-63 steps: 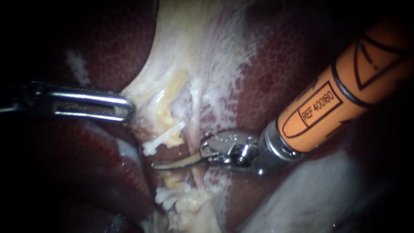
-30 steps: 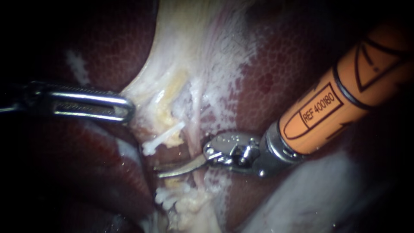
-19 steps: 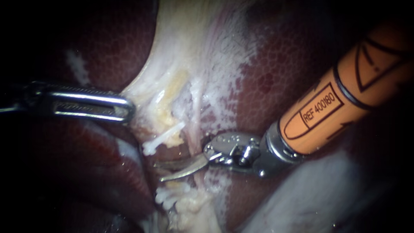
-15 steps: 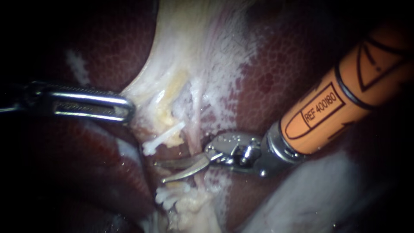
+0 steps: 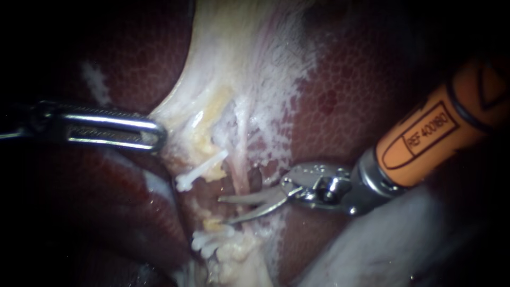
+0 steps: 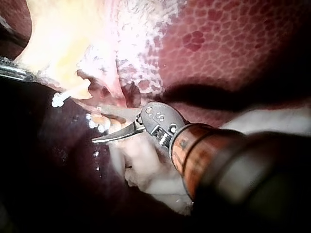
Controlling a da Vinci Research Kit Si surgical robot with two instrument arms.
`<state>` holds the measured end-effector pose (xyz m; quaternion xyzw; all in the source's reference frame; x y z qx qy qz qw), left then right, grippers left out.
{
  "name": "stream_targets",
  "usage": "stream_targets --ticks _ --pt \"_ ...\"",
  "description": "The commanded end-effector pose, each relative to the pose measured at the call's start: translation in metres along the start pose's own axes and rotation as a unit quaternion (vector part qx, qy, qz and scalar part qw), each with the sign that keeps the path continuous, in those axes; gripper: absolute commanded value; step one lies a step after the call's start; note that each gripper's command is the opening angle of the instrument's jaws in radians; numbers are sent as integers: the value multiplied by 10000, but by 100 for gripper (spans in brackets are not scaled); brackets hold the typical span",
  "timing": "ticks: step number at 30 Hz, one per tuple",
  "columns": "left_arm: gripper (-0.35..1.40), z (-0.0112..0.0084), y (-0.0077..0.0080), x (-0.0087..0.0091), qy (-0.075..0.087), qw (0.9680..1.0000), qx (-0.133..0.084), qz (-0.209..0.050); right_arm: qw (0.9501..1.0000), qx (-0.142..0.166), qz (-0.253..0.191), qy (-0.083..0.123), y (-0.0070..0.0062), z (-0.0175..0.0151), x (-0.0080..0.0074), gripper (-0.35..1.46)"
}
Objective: Go back from the cut left tube
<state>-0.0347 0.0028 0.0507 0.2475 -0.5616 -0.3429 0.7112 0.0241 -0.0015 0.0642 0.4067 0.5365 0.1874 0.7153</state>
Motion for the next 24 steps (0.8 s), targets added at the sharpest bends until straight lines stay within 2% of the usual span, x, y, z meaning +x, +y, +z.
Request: stream_targets --ticks 1,5,9,12,16,20,21,24 --pt "-35 0 1 1 -5 10000 2 -22 9998 -107 -147 27 -1 -6 1 93" --pt "-35 1 2 2 10 10000 -2 -18 9962 -533 -679 97 -2 -30 7 111" --pt "-35 1 2 2 10 10000 -2 -18 9903 -751 -1170 75 -3 -52 14 123" --pt "-35 1 3 2 10 10000 -2 -18 9826 -1000 -1563 39 -5 -68 19 130" --pt "-35 1 7 3 10 10000 -3 -17 9656 -1573 -2069 -65 -11 -83 25 141" --pt "-35 3 13 5 8 10000 -7 -17 9542 -1965 -2253 -155 -20 -86 26 143" --pt "-35 4 15 5 7 10000 -10 -18 9519 -2008 -2308 -178 -21 -86 26 143" --pt "-35 8 21 5 3 10000 -22 -21 9493 -2043 -2381 -211 -26 -86 27 143"
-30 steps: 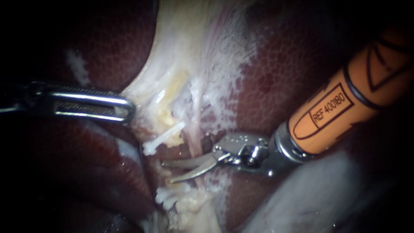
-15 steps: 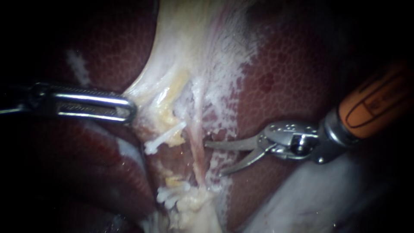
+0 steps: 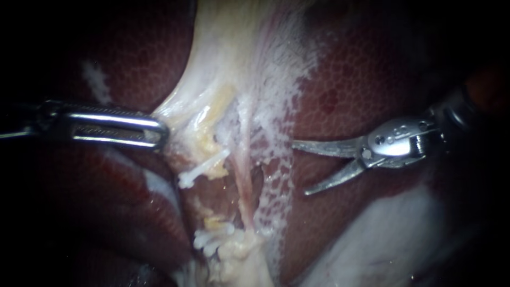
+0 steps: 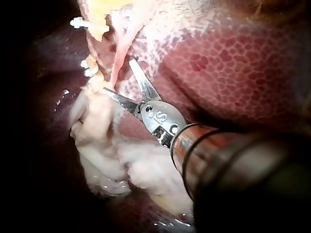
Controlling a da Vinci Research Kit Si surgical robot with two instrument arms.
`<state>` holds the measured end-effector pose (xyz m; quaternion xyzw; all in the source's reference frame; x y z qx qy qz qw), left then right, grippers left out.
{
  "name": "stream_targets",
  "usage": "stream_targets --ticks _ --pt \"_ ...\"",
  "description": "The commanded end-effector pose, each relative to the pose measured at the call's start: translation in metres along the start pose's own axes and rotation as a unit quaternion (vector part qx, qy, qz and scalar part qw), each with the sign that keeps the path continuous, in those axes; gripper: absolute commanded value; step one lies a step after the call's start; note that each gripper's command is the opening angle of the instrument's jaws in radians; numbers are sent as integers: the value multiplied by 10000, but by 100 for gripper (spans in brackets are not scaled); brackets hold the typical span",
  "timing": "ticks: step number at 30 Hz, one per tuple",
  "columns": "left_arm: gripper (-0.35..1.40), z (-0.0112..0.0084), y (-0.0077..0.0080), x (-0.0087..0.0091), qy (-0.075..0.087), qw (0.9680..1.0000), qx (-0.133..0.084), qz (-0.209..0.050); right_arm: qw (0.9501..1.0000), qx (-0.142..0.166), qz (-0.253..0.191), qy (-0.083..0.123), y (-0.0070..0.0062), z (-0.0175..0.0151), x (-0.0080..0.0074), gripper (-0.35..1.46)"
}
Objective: Go back from the cut left tube
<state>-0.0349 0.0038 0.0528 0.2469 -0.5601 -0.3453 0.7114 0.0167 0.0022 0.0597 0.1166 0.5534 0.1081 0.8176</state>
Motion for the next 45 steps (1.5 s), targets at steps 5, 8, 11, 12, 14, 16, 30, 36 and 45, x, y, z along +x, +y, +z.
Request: stream_targets --ticks 5,8,11,12,14,16,30,36,45 --pt "-35 13 3 -2 -5 10000 0 -10 9999 -33 -124 -25 -2 -3 1 143" --pt "-35 20 3 -2 -4 10000 10 -8 9998 -25 -215 -26 -2 -6 0 143" --pt "-35 27 3 2 1 10000 35 5 9996 -18 -276 -28 -2 -11 -2 143" --pt "-35 28 4 3 0 10000 31 8 9995 -18 -306 -30 -2 -12 -3 143" --pt "-35 34 5 8 7 10000 60 23 9994 -34 -329 -39 -2 -15 -3 143" --pt "-35 40 7 15 11 10000 73 43 9993 -82 -369 -65 -1 -16 -4 143" --pt "-35 75 13 38 38 9998 170 65 9984 -225 -491 -149 1 -19 -8 143" --pt "-35 77 17 38 39 9998 178 66 9979 -231 -576 -157 4 -18 -9 143" --pt "-35 78 22 39 40 9998 184 67 9978 -241 -603 -163 5 -16 -11 143"
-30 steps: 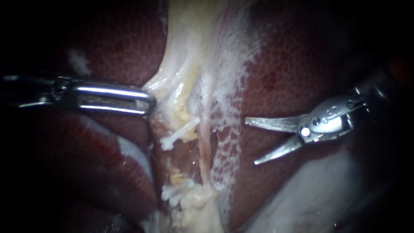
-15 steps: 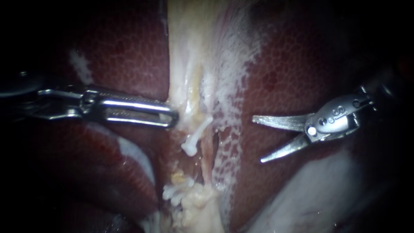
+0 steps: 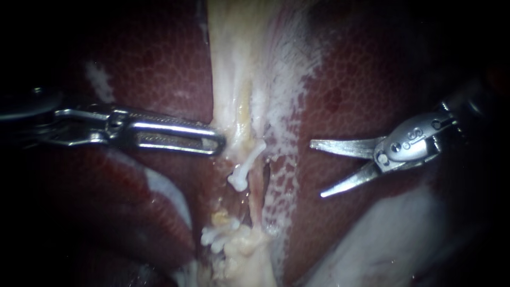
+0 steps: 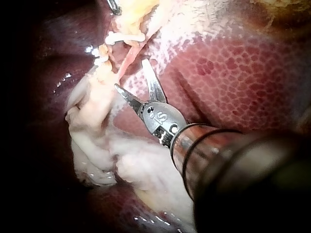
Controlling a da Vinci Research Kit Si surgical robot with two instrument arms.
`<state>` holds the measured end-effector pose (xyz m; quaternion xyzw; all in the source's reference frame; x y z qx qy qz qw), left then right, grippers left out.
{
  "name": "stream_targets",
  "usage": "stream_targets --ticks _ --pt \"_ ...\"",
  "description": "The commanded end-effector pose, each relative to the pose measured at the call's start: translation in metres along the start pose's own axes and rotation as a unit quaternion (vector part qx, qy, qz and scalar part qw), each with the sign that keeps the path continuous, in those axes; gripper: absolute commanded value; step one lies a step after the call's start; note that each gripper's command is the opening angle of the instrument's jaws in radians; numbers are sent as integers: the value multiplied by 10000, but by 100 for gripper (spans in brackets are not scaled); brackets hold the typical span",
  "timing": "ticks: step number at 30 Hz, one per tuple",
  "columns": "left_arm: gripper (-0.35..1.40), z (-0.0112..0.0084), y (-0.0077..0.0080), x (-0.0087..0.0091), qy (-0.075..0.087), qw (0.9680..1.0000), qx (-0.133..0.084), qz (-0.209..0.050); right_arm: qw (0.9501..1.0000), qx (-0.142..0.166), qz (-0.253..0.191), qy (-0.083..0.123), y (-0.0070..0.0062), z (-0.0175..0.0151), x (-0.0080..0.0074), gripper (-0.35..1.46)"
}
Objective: Go back from the cut left tube
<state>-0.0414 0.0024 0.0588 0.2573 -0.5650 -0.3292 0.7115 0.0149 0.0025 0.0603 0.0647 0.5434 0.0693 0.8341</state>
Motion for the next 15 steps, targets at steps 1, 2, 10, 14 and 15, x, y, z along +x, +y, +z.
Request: stream_targets --ticks 1,2,10,14,15 --pt "-35 0 0 0 -1 10000 2 -1 10000 -3 8 -3 0 0 0 143" --pt "-35 1 0 0 -1 10000 2 -1 10000 -3 8 -3 0 1 0 143" --pt "-35 3 1 0 -3 10000 -5 0 10000 -7 8 -5 0 1 -1 143" --pt "-35 3 1 0 -3 10000 -7 0 10000 -7 8 -5 0 1 -1 143" --pt "-35 4 1 0 -3 10000 -7 0 10000 -7 8 -5 0 1 -1 143"
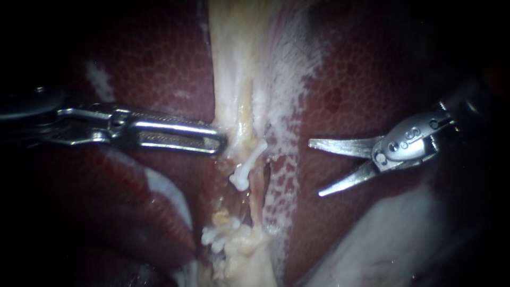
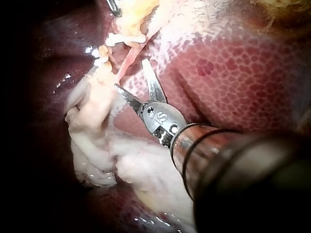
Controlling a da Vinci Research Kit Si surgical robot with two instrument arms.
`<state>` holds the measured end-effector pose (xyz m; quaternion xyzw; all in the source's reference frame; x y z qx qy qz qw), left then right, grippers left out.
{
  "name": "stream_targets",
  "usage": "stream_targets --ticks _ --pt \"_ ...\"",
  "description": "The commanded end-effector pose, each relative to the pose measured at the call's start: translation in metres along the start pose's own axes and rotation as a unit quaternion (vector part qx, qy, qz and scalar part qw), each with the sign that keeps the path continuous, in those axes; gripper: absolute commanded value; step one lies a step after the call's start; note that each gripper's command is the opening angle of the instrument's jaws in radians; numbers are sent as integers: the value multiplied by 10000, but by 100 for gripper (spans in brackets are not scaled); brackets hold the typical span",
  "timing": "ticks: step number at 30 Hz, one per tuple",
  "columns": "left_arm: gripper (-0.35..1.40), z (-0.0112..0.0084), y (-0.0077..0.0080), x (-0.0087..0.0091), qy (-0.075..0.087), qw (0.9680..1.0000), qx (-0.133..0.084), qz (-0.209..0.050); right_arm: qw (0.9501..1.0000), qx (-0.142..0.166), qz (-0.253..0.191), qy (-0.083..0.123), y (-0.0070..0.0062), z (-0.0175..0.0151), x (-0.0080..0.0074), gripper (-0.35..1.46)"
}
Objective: Go back from the cut left tube
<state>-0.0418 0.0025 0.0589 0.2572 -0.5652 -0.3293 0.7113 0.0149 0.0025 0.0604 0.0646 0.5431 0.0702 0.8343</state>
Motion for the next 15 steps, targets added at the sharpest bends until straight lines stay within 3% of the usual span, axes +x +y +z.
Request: stream_targets --ticks 1,15 --pt "-35 0 0 0 0 10000 -7 1 10000 -1 1 -1 0 0 0 143" --pt "-35 1 1 1 0 10000 -8 4 10000 -1 1 -1 0 0 0 143"
